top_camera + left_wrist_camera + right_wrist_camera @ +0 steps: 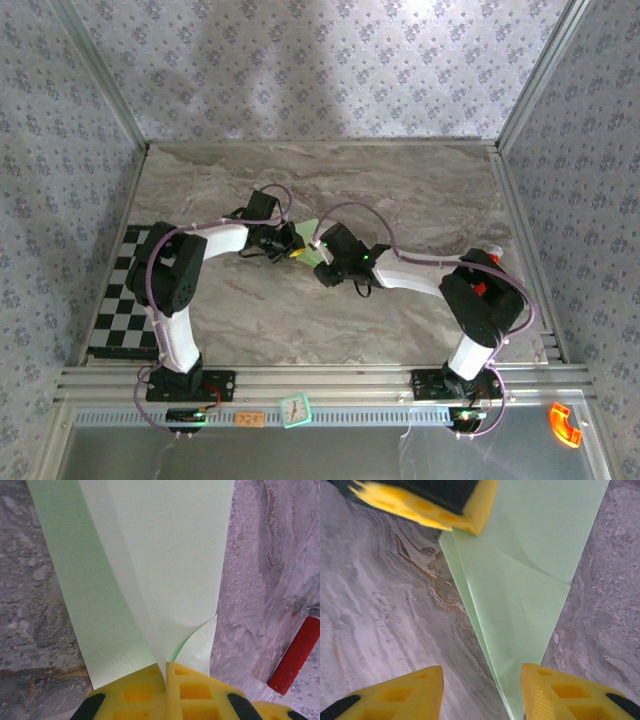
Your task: Fold a paper plane with a square sheet of paper (pick it up from the middle)
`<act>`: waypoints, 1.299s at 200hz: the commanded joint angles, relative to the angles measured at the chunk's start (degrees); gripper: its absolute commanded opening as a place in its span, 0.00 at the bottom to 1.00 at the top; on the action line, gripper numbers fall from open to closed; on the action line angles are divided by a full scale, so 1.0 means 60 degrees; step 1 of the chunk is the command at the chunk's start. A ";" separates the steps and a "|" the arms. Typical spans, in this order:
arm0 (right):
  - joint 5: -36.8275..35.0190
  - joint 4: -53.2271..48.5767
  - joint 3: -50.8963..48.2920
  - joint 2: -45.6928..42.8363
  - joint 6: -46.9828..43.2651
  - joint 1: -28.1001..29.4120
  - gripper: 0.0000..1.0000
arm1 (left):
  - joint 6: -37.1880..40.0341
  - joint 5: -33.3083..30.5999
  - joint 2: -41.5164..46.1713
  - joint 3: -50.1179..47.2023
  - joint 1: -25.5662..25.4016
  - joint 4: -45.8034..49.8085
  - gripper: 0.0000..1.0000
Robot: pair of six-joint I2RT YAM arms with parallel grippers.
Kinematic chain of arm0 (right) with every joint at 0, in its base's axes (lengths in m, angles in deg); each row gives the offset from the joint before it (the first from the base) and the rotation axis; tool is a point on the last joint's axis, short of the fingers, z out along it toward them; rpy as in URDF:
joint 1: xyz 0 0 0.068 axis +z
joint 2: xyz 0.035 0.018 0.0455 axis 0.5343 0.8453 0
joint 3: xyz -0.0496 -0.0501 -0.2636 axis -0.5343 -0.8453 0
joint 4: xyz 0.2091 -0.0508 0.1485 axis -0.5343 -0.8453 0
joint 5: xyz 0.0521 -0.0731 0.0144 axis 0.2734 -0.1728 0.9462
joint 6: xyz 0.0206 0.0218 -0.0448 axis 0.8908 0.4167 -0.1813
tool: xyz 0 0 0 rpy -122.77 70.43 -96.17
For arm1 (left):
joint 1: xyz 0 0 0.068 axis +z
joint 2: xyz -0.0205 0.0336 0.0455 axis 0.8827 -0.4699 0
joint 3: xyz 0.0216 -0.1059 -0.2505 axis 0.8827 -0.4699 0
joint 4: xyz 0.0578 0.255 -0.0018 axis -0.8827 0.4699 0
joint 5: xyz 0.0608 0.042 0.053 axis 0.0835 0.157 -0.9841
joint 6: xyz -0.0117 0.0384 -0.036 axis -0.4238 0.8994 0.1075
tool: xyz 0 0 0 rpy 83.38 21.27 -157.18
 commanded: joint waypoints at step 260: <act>-0.1166 0.0026 0.1095 0.1438 -0.0674 0.0267 0.34 | -0.0890 0.0146 0.0524 0.0426 -0.0098 0.0827 0.01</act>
